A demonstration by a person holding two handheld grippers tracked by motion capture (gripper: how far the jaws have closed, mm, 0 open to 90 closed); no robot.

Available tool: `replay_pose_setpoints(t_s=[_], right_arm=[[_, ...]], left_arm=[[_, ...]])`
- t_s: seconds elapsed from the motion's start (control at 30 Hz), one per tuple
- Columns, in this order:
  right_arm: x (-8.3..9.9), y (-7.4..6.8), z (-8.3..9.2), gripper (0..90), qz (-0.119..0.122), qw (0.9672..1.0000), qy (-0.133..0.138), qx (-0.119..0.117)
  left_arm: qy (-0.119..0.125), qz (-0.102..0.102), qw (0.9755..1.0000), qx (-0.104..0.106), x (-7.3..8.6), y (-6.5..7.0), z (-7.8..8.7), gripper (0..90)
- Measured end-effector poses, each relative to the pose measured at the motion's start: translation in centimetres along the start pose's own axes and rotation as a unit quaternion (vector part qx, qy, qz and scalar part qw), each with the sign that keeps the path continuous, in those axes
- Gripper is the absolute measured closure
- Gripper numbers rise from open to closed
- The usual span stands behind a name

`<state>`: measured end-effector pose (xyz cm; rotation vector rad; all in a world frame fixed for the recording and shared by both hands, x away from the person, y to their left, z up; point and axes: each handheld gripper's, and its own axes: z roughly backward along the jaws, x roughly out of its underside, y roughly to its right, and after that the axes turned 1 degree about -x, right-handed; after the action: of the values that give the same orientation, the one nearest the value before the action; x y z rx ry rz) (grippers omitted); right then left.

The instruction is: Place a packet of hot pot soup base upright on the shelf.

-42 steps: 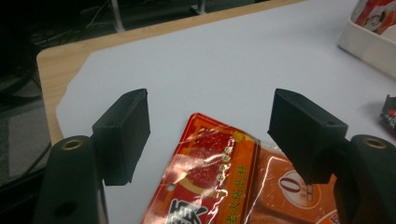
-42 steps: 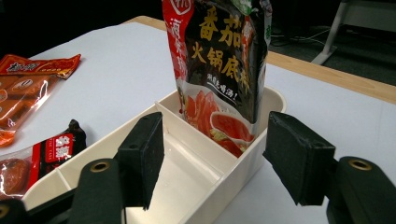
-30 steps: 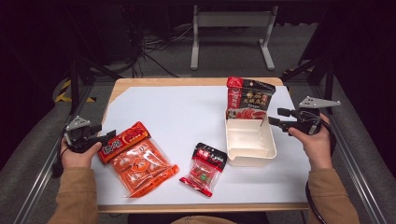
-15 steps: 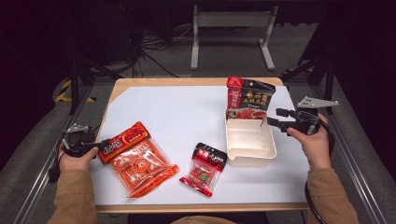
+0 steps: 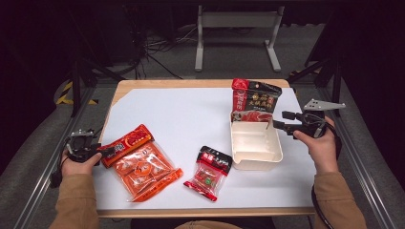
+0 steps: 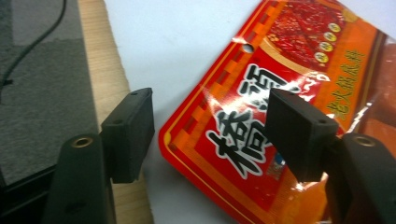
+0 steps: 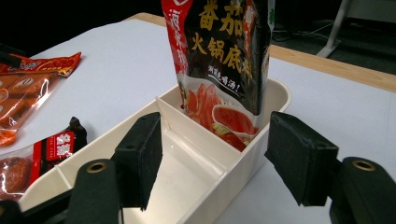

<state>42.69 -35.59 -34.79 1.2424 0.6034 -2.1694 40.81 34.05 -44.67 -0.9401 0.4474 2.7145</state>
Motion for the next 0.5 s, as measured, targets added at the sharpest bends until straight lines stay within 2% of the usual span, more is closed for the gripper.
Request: replay_pose_setpoints(t_s=[0.2, 0.23, 0.27, 0.3, 0.33, 0.37, 0.43, 0.5], right_arm=[[-0.04, -0.05, 0.01, 36.3, 0.000, 1.0000, 0.001, 0.000], [-0.05, -0.06, -0.01, 36.3, 0.000, 1.0000, 0.001, -0.001], [-0.03, -0.06, -0.06, 36.3, 0.000, 1.0000, 0.000, 0.000], [-0.02, -0.06, -0.09, 36.3, 0.000, 1.0000, 0.000, -0.001], [-0.02, -0.06, -0.09, 36.3, 0.000, 1.0000, 0.000, -0.001], [0.00, -0.04, -0.13, 36.2, 0.001, 1.0000, -0.001, -0.001], [0.02, -0.08, -0.24, 36.2, 0.000, 1.0000, -0.003, -0.003], [0.02, -0.14, -0.36, 36.1, 0.002, 1.0000, -0.005, -0.003]], left_arm=[[-0.002, -0.003, 0.9999, 0.016, -0.02, 0.22, 0.08, 40.9], [0.002, 0.002, 0.9998, 0.019, -0.01, 0.25, 0.15, 42.8], [0.010, 0.007, 0.9994, 0.031, -0.04, 0.26, 0.41, 47.0], [0.010, 0.007, 0.9994, 0.031, -0.04, 0.26, 0.41, 49.9], [0.007, 0.010, 0.9992, 0.039, -0.06, 0.29, 0.53, 49.9], [0.000, 0.015, 0.9989, 0.045, -0.05, 0.33, 0.57, 55.1], [-0.011, 0.014, 0.9985, 0.051, -0.03, 0.41, 0.48, 57.3], [-0.010, 0.017, 0.9982, 0.057, 0.03, 0.50, 0.48, 59.0]])
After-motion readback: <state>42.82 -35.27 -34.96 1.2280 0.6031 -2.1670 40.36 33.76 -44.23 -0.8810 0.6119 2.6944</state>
